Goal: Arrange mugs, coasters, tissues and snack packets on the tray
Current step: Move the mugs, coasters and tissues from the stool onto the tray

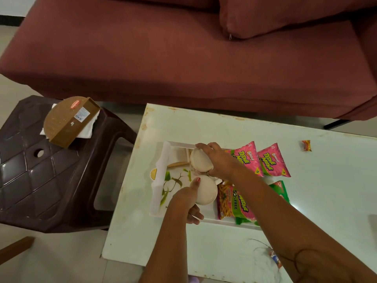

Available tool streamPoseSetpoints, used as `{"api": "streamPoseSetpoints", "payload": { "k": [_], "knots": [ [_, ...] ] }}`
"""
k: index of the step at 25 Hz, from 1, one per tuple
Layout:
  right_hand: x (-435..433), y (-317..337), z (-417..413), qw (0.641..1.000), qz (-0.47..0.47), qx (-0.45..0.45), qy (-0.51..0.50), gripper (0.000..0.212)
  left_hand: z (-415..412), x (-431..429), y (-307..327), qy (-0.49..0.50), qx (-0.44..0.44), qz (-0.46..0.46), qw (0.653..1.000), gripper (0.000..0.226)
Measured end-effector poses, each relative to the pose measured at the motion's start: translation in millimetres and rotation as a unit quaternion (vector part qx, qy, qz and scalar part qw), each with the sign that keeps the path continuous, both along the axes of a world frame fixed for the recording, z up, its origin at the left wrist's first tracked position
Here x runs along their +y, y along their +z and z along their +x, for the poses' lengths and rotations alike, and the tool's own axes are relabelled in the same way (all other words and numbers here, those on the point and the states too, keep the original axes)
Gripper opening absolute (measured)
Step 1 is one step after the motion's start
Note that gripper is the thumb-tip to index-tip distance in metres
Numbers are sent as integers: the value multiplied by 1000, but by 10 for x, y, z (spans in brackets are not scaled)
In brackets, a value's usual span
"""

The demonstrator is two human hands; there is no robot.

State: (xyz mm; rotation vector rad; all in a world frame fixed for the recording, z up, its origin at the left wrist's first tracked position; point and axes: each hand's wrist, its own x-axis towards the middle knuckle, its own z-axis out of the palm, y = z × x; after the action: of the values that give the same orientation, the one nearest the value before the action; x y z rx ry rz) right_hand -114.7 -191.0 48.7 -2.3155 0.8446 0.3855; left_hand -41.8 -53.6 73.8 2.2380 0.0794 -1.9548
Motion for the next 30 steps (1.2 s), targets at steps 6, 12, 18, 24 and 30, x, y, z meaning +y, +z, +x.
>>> {"api": "streamPoseSetpoints", "payload": {
  "k": [6,12,18,24,30],
  "knots": [
    [-40,61,23,999,-18,27,37,93,-35,50,-135,-147,-221,-123,956,56],
    [-34,78,-62,999,-32,31,18,93,-46,88,-248,-109,-207,-221,947,35],
    [-1,106,-79,997,-42,51,30,95,-4,123,-259,-122,-202,-222,946,36],
    [74,204,2,981,-130,138,39,91,142,223,-259,-78,-222,-235,943,29],
    [437,458,736,996,-75,33,-21,79,801,536,-168,158,-224,-257,927,15]
  ]
}}
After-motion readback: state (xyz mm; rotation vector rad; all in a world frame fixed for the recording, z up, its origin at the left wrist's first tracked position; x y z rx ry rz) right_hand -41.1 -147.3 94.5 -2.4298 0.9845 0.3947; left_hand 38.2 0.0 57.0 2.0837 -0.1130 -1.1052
